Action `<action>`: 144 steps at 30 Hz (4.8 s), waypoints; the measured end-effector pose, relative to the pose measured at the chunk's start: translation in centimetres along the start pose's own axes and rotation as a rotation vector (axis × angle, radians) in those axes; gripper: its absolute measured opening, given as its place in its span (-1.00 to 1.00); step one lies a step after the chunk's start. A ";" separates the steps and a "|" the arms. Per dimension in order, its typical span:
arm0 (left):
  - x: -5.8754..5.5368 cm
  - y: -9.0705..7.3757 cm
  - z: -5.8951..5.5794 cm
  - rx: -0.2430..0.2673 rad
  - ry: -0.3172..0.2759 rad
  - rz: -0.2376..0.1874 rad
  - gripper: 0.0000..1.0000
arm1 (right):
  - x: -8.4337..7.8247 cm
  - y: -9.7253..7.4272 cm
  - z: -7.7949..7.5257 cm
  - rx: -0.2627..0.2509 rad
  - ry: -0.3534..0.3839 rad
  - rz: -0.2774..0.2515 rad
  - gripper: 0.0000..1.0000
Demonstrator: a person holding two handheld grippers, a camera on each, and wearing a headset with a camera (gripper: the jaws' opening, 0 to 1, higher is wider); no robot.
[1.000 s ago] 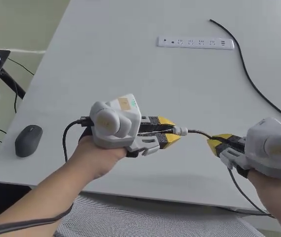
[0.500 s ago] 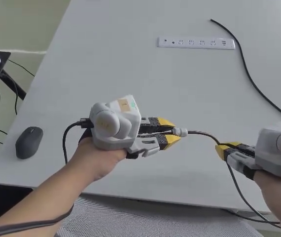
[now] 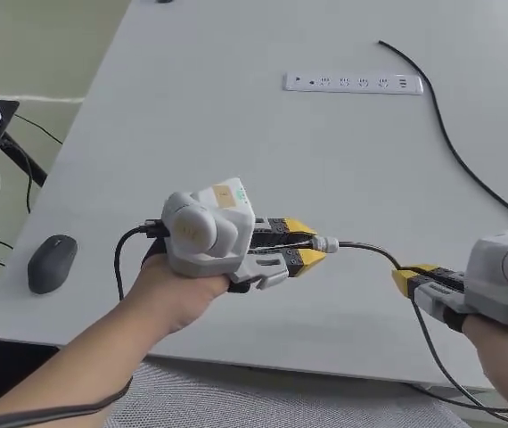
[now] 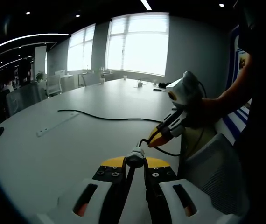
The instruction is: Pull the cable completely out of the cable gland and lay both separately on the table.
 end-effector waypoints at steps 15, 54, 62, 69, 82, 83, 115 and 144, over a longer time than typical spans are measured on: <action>0.1 0.1 0.0 0.012 -0.006 0.000 -0.70 | 0.1 0.1 0.4 0.003 -0.110 0.032 -0.96; 0.0 0.5 -0.5 -0.018 -0.020 0.005 -0.70 | 4.6 1.8 7.4 0.173 -0.804 0.046 -0.84; 0.1 0.5 -0.5 -0.023 -0.020 0.002 -0.70 | 4.7 1.7 7.3 0.164 -0.793 0.031 -0.97; 0.2 0.5 -0.6 -0.027 -0.015 0.001 -0.70 | 4.5 1.7 7.1 0.167 -0.739 0.022 -0.97; 0.3 0.3 -0.5 -0.019 -0.019 -0.005 -0.70 | 3.9 1.7 5.8 0.141 -0.621 0.050 -0.99; 0.3 0.2 -0.5 -0.018 -0.020 -0.006 -0.70 | 3.8 1.7 5.6 0.139 -0.605 0.055 -0.99; -0.1 -0.4 0.0 0.010 -0.048 -0.007 -0.70 | 0.7 0.5 2.1 0.063 -0.325 0.082 -1.00; -0.4 -0.7 -0.3 0.010 -0.057 -0.003 -0.70 | -1.3 -0.9 0.4 0.000 -0.242 0.095 -1.00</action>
Point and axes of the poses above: the centre of the closed fingertips' face, and the gripper's own axes: y roughly forward along the fingers, z roughly to its left, x roughly out of its top, the point moved 7 cm from there along -y, roughly backward along the fingers, and after that the axes turned 10 degrees about x, right-handed, at the moved point
